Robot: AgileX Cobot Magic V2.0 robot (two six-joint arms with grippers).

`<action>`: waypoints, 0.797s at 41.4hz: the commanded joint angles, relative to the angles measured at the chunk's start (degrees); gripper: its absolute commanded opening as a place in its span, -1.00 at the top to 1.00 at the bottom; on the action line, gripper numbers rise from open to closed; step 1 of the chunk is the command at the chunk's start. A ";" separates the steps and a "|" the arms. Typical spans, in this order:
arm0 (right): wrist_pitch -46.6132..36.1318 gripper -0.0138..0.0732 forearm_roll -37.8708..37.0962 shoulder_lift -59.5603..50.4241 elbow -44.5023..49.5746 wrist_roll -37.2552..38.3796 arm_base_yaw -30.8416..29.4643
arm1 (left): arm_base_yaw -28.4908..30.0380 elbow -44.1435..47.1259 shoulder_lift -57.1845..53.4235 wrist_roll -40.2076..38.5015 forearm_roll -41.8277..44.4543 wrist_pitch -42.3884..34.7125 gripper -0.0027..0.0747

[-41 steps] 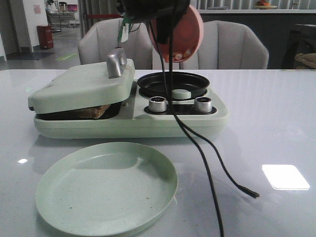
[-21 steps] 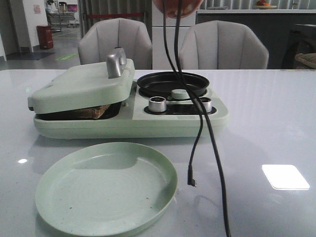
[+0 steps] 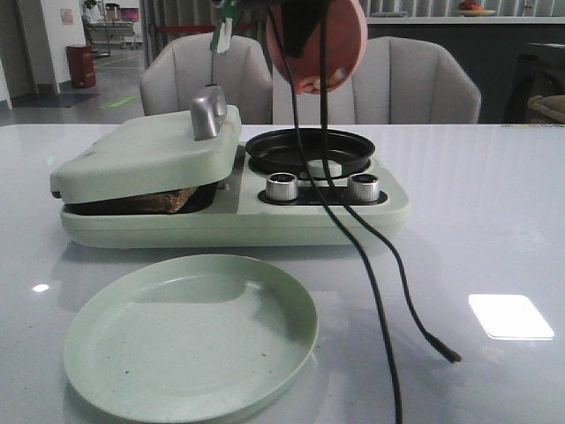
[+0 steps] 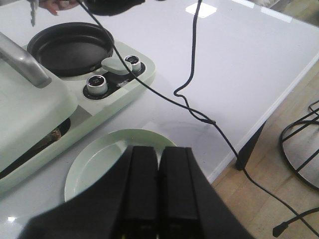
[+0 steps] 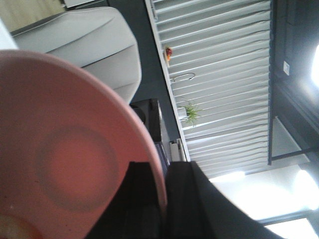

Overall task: Make breakfast with bread and shrimp
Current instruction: 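Tilt the pink bowl over the frying pan to pour the shrimp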

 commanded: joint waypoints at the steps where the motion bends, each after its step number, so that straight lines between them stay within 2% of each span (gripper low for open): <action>1: 1.97 0.58 -6.05 -6.32 -2.06 -0.49 -0.17 | -0.45 -1.77 -0.10 -0.10 -1.39 -4.10 0.68; 5: 3.08 0.58 -5.39 -6.48 -1.92 1.65 -0.17 | -0.45 -1.77 -0.10 -0.10 -1.39 -4.10 0.68; 7: 2.61 0.58 -1.29 -5.79 -1.52 5.92 -0.17 | -0.45 -1.77 -0.10 -0.10 -1.39 -4.10 0.68; 9: 0.42 0.58 1.73 -3.99 -0.28 6.30 -0.78 | -0.45 -1.77 -0.10 -0.10 -1.50 -4.10 0.68; 11: 0.48 0.58 0.57 -2.32 1.12 4.39 -1.00 | -0.45 -1.77 -0.10 -0.10 -1.50 -4.14 0.68; 14: 5.10 0.58 -6.03 0.11 2.15 1.55 -0.88 | -0.45 -1.77 -0.10 -0.10 -1.50 -4.14 0.68; 33: 3.28 0.58 -6.03 -4.76 -3.61 0.11 0.24 | -0.45 -1.77 -0.10 -0.10 -1.50 -4.23 0.68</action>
